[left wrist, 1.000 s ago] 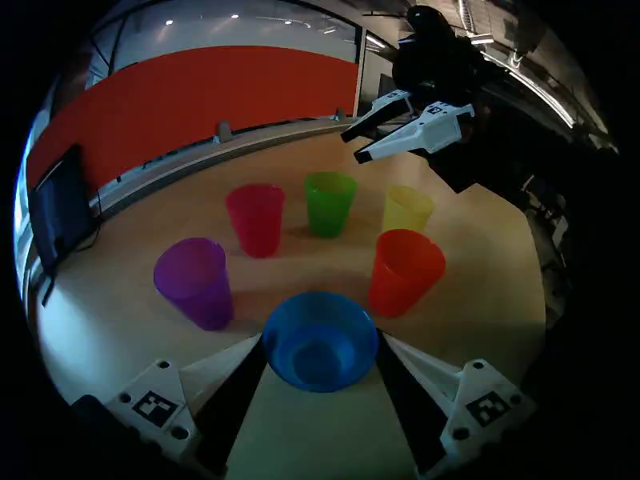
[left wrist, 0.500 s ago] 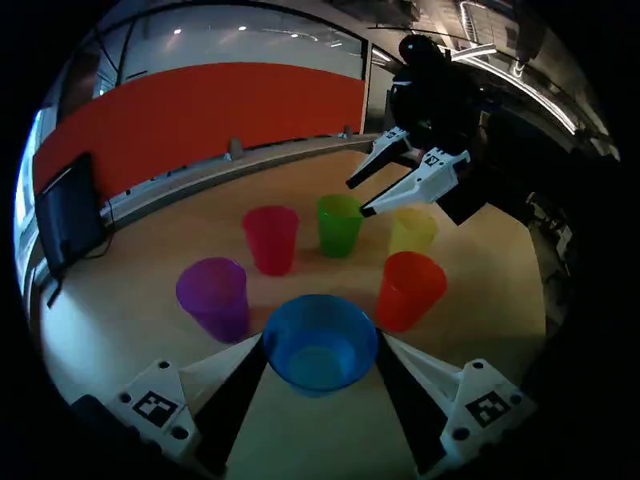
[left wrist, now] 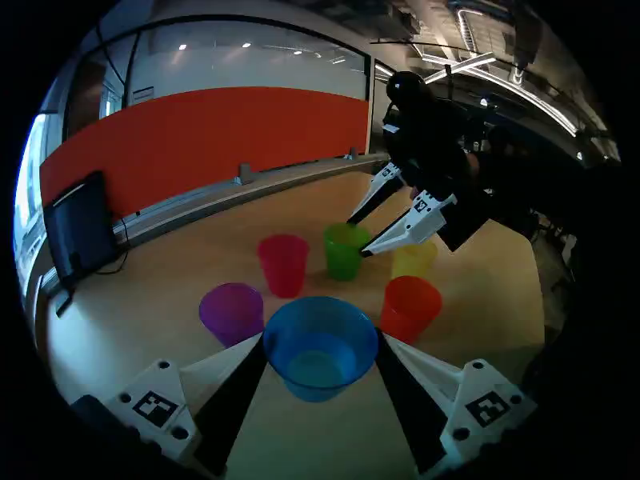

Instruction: Pour water

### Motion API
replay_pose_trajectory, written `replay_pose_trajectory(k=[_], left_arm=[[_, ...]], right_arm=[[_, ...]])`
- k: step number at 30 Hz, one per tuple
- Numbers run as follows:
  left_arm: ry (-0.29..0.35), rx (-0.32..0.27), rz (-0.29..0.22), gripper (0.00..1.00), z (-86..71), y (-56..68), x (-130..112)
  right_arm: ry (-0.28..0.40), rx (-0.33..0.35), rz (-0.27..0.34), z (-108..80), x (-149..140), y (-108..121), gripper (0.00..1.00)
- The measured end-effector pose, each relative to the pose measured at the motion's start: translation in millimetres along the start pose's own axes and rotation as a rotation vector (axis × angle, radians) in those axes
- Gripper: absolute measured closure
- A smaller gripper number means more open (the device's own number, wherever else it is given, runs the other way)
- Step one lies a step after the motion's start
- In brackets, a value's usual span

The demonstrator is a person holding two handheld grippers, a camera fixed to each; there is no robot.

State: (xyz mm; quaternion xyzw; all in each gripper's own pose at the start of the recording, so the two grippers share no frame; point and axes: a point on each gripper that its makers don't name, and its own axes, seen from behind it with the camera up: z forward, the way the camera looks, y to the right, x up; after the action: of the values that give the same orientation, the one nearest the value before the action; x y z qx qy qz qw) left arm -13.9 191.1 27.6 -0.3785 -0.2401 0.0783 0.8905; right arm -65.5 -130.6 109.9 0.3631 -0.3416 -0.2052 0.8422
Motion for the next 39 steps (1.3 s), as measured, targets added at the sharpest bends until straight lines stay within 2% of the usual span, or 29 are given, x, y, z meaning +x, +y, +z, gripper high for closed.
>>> replay_pose_trajectory(k=[15,19,23,31,39], left_arm=[[0.012,0.011,-0.001,0.10,-6.3,-1.9,1.0],[0.012,0.014,-0.004,0.10,-7.0,-3.6,-0.5],[0.014,0.020,-0.005,0.10,-7.8,-4.5,-1.0],[0.021,0.032,-0.008,0.10,-11.2,-7.4,1.5],[0.048,0.053,0.000,0.10,-16.4,-8.3,10.5]], right_arm=[[-0.031,0.003,0.003,17.2,-3.8,0.9,0.00],[-0.028,0.004,0.024,18.6,-2.6,0.8,0.07],[-0.015,0.013,0.048,19.3,-0.1,-1.4,0.08],[0.026,0.010,0.057,9.6,9.2,-4.2,0.08],[0.096,-0.010,0.043,-13.8,24.0,-8.8,0.08]])
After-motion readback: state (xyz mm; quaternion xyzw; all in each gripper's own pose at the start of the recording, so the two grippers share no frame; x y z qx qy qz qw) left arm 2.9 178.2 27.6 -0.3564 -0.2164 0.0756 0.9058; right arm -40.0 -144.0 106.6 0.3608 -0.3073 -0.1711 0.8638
